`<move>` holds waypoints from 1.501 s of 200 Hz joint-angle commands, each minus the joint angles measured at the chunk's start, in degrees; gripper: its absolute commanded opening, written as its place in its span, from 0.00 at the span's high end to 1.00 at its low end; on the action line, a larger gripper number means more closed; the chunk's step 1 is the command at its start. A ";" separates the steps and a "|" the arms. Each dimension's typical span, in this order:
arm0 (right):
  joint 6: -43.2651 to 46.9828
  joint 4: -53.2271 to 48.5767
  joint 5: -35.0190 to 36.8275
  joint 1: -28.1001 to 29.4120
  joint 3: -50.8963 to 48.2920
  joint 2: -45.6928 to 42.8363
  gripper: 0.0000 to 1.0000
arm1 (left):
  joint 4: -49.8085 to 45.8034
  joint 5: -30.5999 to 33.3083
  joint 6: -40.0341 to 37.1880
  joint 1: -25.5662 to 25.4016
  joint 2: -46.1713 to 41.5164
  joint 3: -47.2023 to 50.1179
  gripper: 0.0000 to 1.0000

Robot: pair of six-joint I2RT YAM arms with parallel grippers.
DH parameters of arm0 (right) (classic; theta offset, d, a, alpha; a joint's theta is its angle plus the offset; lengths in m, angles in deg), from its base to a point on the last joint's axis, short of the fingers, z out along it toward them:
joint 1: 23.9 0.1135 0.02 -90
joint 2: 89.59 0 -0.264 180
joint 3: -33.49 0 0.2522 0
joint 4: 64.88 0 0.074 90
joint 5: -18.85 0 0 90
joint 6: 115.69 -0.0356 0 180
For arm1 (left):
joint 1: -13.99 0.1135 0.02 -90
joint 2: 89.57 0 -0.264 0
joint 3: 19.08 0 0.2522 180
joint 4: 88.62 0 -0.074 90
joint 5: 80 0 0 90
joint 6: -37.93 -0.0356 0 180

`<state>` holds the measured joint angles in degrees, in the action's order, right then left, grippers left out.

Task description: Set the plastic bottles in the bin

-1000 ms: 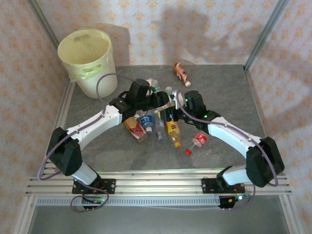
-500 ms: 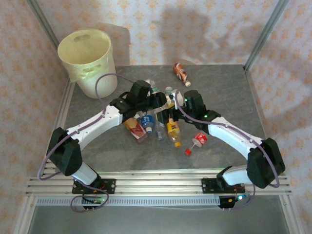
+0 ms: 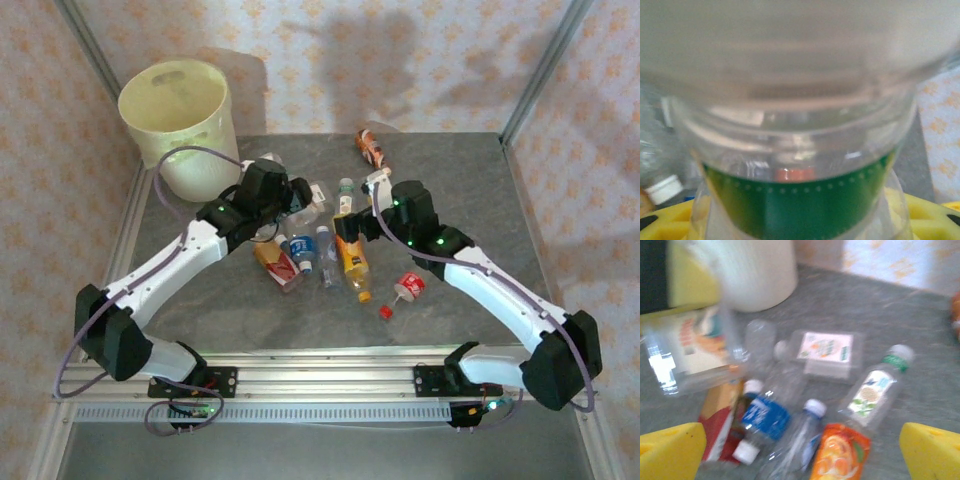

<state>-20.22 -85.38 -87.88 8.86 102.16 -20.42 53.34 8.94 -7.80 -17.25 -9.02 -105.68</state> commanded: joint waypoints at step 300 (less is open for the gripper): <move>-9.98 -1.65 23.87 -0.04 -3.03 -7.22 0.01 | -16.28 2.13 -31.18 39.42 43.03 -69.17 0.36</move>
<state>-29.97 -83.74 -62.62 8.81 96.68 -26.32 52.97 19.87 -35.91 20.25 26.21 -159.64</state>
